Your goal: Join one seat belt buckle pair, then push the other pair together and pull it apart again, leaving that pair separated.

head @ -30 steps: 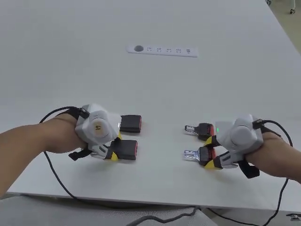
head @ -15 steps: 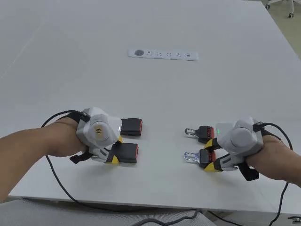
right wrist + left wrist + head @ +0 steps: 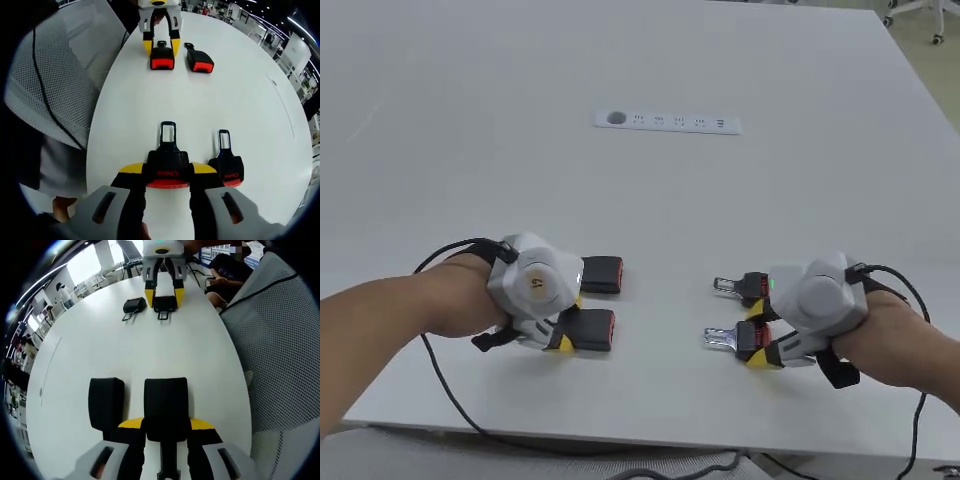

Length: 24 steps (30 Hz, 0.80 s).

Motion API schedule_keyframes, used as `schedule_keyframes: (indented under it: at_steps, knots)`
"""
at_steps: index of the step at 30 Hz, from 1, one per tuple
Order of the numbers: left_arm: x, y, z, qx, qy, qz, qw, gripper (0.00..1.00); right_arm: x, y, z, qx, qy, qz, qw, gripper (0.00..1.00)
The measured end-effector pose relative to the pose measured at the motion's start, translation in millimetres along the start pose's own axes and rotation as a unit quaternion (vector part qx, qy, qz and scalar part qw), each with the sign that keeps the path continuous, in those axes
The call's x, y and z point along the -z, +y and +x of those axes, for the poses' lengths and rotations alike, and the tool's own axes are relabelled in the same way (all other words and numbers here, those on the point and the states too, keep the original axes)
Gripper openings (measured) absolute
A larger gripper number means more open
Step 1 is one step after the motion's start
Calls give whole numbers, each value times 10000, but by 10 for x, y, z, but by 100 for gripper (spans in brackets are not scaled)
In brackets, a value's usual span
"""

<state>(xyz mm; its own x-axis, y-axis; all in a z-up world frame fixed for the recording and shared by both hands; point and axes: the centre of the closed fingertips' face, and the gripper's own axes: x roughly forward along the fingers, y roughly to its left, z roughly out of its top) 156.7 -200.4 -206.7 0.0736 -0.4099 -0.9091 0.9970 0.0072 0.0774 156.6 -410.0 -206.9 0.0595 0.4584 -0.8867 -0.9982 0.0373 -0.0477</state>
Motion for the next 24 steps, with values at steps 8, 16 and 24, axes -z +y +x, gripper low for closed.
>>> schedule_keyframes:
  at_steps: [8,16,24]
  knots:
    - [-19,-17,-19,-13,-32,-58,10000,33,-190,32,97,-23,-92,-11,10000,32]
    - [-19,-18,-17,-2,-13,-77,10000,33,-448,61,242,-44,-250,-8,9997,32]
    - [4,-5,-5,-29,-9,-113,9999,33,-759,90,380,-39,-416,-34,9991,32]
